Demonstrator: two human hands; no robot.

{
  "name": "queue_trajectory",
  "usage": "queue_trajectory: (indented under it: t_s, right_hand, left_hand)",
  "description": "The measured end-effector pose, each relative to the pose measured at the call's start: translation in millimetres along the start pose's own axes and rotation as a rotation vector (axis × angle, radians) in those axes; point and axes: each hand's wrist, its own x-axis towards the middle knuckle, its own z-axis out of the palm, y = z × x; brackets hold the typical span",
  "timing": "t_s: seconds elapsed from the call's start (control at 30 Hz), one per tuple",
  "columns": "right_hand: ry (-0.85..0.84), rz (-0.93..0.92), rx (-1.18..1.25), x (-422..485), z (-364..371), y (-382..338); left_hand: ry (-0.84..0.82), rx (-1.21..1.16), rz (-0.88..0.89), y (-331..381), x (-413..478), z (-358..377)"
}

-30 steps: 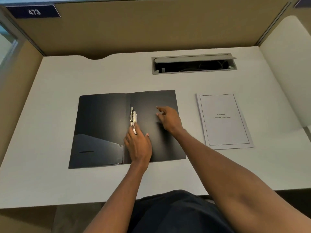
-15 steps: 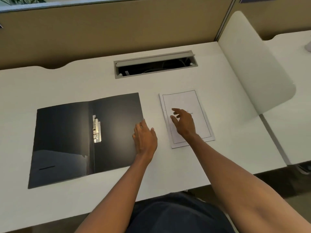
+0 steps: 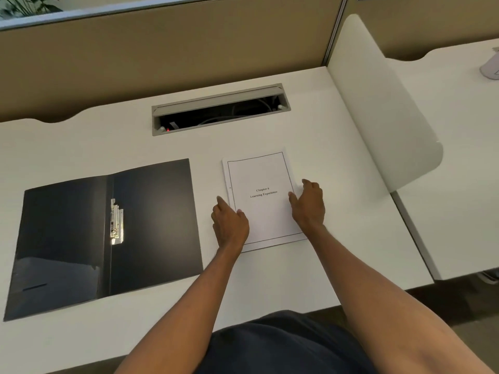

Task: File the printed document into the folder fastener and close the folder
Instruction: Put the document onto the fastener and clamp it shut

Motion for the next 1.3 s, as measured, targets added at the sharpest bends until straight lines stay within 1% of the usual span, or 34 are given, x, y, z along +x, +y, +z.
queue_trajectory:
  t_s: [0.1, 0.23, 0.33, 0.47, 0.6, 0.67, 0.77, 0.9, 1.0, 1.1, 1.3]
  right_hand:
    - [-0.034, 0.014, -0.012, 3, 1, 3]
    - [-0.053, 0.009, 0.018, 5, 4, 0]
    - [-0.066, 0.002, 0.016, 5, 7, -4]
    - [-0.076, -0.016, -0.052, 2, 11, -7]
    - [-0.074, -0.046, -0.177, 0, 13, -7]
    - [-0.061, -0.05, -0.218, -1, 15, -7]
    - [-0.051, -0.053, -0.244, -1, 16, -8]
    - [-0.054, -0.065, -0.234, 0, 15, -8]
    - [-0.052, -0.071, -0.244, -1, 15, -8]
    - [-0.047, -0.079, -0.246, -2, 15, -7]
    - [-0.051, -0.086, -0.255, -4, 14, -7]
  left_hand:
    - [0.043, 0.019, -0.047, 8, -1, 9]
    - [0.06, 0.01, -0.082, 15, -2, 19]
    - [0.068, -0.063, -0.126, 23, -1, 25]
    - [0.091, -0.145, -0.246, 34, 7, 26]
    - [0.092, -0.323, -0.4, 37, 22, 18]
    - [0.078, -0.407, -0.442, 34, 31, 14]
    - [0.042, -0.467, -0.443, 28, 41, 9]
    - [-0.027, -0.622, -0.382, 16, 50, 3]
    - [-0.081, -0.69, -0.352, 3, 51, -4]
    - [-0.132, -0.788, -0.361, -8, 50, -11]
    - [-0.194, -0.877, -0.34, -25, 54, -15]
